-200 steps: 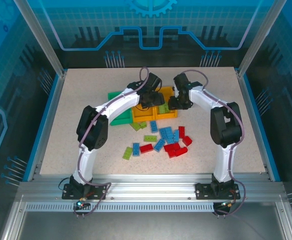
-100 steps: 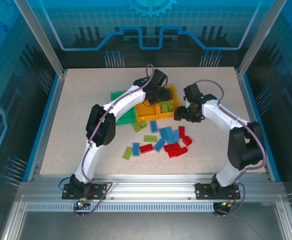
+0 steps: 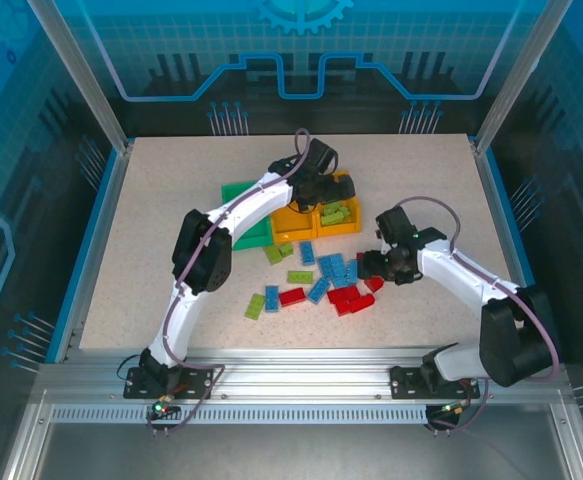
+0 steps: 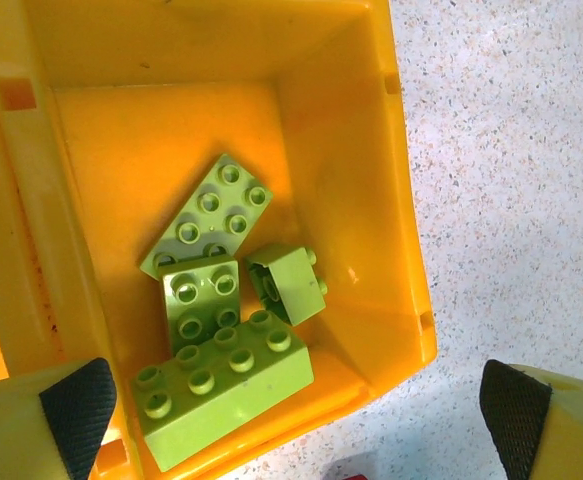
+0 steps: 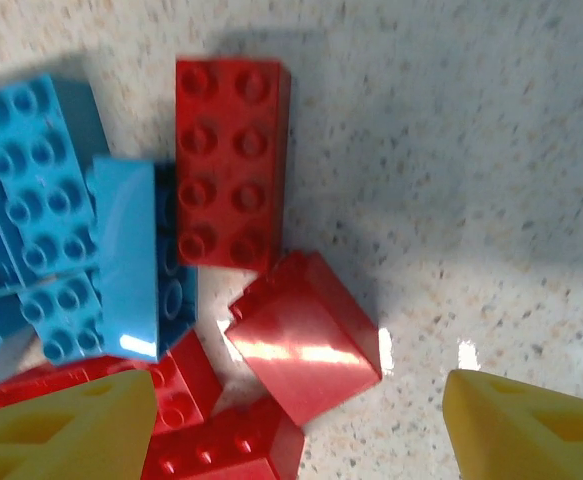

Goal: Sort the legos into containers by color

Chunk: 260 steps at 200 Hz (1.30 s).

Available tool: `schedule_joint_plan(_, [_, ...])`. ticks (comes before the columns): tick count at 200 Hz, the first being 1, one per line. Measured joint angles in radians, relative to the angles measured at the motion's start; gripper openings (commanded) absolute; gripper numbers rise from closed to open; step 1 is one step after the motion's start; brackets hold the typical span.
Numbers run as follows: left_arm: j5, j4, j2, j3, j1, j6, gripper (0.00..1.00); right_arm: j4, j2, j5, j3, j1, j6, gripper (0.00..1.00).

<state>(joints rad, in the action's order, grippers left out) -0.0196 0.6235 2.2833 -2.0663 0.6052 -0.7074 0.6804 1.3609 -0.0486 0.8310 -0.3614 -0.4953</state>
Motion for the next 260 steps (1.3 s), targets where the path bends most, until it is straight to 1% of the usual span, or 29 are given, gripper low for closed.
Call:
schedule_joint_plan(47, [-0.004, -0.02, -0.074, 0.111, 0.008, 0.0, 0.99, 0.006, 0.006, -0.034, -0.02, -0.051, 0.009, 0.7])
schedule_joint_plan(87, [-0.004, -0.045, -0.249, 0.318, 0.013, 0.001, 0.99, 0.006, 0.099, -0.078, -0.005, -0.051, 0.05, 0.68])
schedule_joint_plan(139, [-0.003, -0.093, -0.441, 0.512, 0.013, 0.001, 0.99, 0.003, 0.187, -0.099, 0.045, -0.051, 0.074, 0.62])
schedule_joint_plan(158, [0.001, -0.098, -0.485, 0.563, 0.013, 0.001, 0.99, -0.002, 0.209, -0.099, 0.071, -0.051, 0.08, 0.57])
schedule_joint_plan(190, [0.018, -0.098, -0.54, 0.622, 0.012, 0.003, 0.99, 0.0, 0.267, -0.102, 0.106, -0.051, 0.085, 0.44])
schedule_joint_plan(216, [0.026, -0.098, -0.579, 0.659, 0.004, 0.003, 0.99, 0.01, 0.279, -0.109, 0.111, -0.051, 0.08, 0.43])
schedule_joint_plan(245, [0.034, -0.098, -0.613, 0.695, -0.009, 0.003, 0.99, 0.018, 0.268, -0.12, 0.104, -0.05, 0.073, 0.33])
schedule_joint_plan(260, [0.034, -0.098, -0.625, 0.711, -0.013, 0.003, 0.99, 0.023, 0.248, -0.128, 0.093, -0.05, 0.064, 0.31])
